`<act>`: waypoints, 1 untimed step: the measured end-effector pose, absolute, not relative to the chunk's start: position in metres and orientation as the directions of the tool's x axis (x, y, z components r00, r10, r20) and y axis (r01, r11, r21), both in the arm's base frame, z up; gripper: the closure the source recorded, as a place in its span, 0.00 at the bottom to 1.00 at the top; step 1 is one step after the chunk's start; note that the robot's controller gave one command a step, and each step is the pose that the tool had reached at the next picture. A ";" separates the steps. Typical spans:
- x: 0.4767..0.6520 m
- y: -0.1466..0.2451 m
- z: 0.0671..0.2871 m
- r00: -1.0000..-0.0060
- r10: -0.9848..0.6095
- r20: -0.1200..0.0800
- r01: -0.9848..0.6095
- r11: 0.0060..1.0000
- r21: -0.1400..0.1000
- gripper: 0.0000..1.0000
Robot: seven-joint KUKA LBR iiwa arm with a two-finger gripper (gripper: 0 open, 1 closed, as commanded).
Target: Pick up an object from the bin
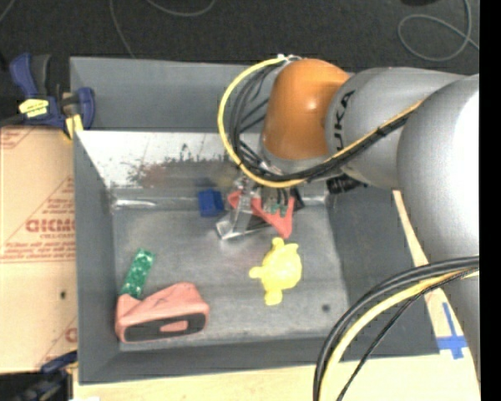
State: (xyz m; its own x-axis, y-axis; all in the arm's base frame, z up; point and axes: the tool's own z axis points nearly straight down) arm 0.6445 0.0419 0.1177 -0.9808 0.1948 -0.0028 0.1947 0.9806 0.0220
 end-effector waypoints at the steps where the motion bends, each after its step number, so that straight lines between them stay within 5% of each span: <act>1: 0.648 0.048 0.104 -0.976 0.216 -0.009 0.216 0.976 0.025 1.00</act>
Offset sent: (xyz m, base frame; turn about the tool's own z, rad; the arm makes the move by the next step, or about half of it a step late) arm 0.0043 -0.0026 0.1294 0.0098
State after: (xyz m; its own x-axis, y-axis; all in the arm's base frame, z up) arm 0.6479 0.0483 0.1038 -0.9763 0.2161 -0.0094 0.2158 0.9761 0.0252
